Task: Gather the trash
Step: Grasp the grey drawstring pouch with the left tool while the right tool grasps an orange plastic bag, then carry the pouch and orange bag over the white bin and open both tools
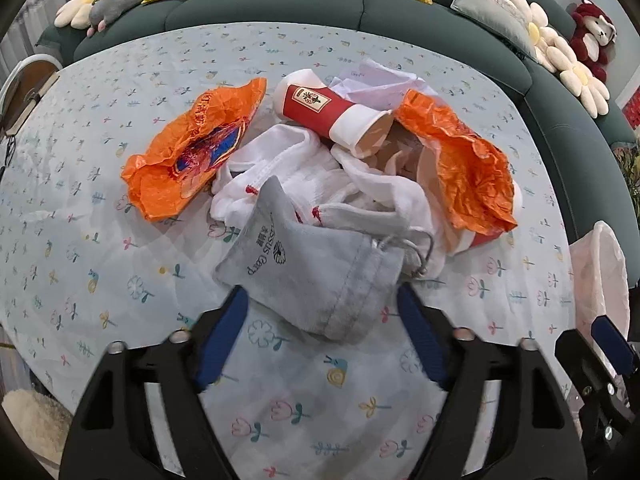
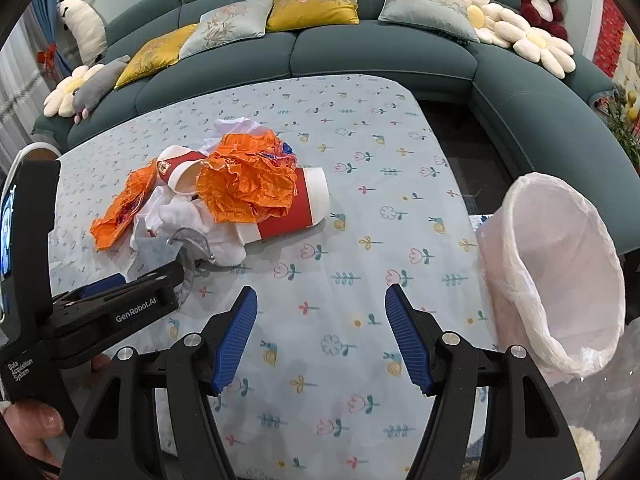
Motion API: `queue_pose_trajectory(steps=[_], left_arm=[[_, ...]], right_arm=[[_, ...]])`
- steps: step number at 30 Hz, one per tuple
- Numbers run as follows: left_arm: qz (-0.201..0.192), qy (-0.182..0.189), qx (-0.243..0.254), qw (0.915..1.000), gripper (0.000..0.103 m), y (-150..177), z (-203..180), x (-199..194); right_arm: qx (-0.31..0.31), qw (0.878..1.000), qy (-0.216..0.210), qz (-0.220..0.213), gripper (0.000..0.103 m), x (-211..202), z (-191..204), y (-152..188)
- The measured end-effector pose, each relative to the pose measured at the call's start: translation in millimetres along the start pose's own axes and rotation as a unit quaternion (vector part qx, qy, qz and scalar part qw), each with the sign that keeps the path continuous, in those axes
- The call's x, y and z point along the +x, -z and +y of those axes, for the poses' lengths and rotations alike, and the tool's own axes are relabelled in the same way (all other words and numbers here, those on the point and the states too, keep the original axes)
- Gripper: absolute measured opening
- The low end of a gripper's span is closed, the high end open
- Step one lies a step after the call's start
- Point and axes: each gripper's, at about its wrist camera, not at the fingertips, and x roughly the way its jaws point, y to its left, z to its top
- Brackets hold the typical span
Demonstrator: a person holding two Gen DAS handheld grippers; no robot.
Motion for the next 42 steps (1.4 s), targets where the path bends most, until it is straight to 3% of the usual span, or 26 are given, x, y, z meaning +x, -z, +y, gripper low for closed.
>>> queue_pose_trajectory(steps=[1,3,6,9,19,25,27,29,33,35,42], left_arm=[[0.007,0.003,0.003,1.0,0.058,-0.6,-0.1,3.0],[0.016,0.011,0.002,0.9998,0.035,-1.3,0.7,7.1],[0.016,0.018,-0.007,0.9997,0.015,-1.6,5.6,6.3],[0.013,0.026,-0.018,0.9994,0.008,-1.5,9.9,0.7],[-0.011,0.04,-0.048,0.998,0.007,-2.4,32.3,-29.0],[-0.024,0.034,-0.057,0.9975,0.007,-15.5,44.2,-39.2],[-0.027,0.033,-0.061,0.9972,0.007,-20.5,48.1,-41.3],[-0.029,0.033,-0.064,0.9969,0.007,-23.7,50.9,-43.4],[-0.033,0.037,-0.062,0.9969,0.007,-25.9,48.4,-46.9],[-0.033,0.04,-0.059,0.9969,0.007,-25.9,43.1,-48.8],[-0.046,0.055,-0.033,0.9969,0.007,-23.9,12.3,-65.8]], right_arm=[[-0.001,1.0,-0.001,0.001,0.064,3.1,1.1,-2.1],[-0.001,1.0,-0.003,0.002,0.064,7.0,3.7,-5.7],[-0.006,1.0,-0.008,-0.001,0.064,10.7,9.7,-13.7],[-0.009,1.0,-0.017,-0.007,0.064,13.2,16.3,-24.9],[-0.022,0.999,-0.034,-0.023,0.064,32.3,47.3,-68.0],[-0.03,0.999,-0.033,-0.004,0.064,61.0,60.5,-79.7],[-0.022,0.999,-0.037,0.007,0.059,71.2,59.4,-80.7],[-0.012,0.999,-0.048,0.019,0.034,77.7,55.9,-79.7],[-0.012,0.999,-0.05,0.012,0.021,71.4,51.1,-77.4],[-0.013,0.998,-0.056,0.008,0.009,64.2,47.4,-76.8],[0.006,0.998,-0.057,-0.022,0.009,26.8,21.1,-71.5]])
